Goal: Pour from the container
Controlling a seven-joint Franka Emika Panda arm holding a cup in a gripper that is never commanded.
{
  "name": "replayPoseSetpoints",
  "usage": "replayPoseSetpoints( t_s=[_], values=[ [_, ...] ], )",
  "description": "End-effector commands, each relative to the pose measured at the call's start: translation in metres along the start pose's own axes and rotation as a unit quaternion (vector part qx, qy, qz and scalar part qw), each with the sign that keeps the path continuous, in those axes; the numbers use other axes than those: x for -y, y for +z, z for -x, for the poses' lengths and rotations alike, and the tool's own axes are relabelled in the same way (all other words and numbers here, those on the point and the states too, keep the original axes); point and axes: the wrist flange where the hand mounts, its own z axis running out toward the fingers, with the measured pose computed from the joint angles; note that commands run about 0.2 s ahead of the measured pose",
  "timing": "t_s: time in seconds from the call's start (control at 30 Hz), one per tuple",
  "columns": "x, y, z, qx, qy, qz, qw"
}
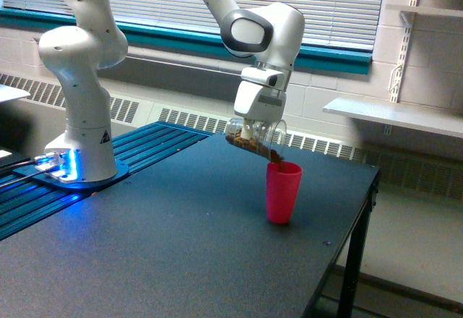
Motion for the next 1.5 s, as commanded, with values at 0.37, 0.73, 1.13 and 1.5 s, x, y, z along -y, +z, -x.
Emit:
replayPoseSetpoints(
  t_s=[0.37, 0.73, 1.13, 1.5],
  values=[
    [0.006, -0.011, -0.004, -0.007, -0.020, 0.017, 0.9996],
    [0.010, -0.010, 0.001, -0.001, -0.034, 0.028, 0.9990],
    [0.009, -0.007, 0.003, 0.002, -0.039, 0.036, 0.9986],
    [0.004, -0.002, 0.002, 0.004, -0.040, 0.042, 0.9983]
  ],
)
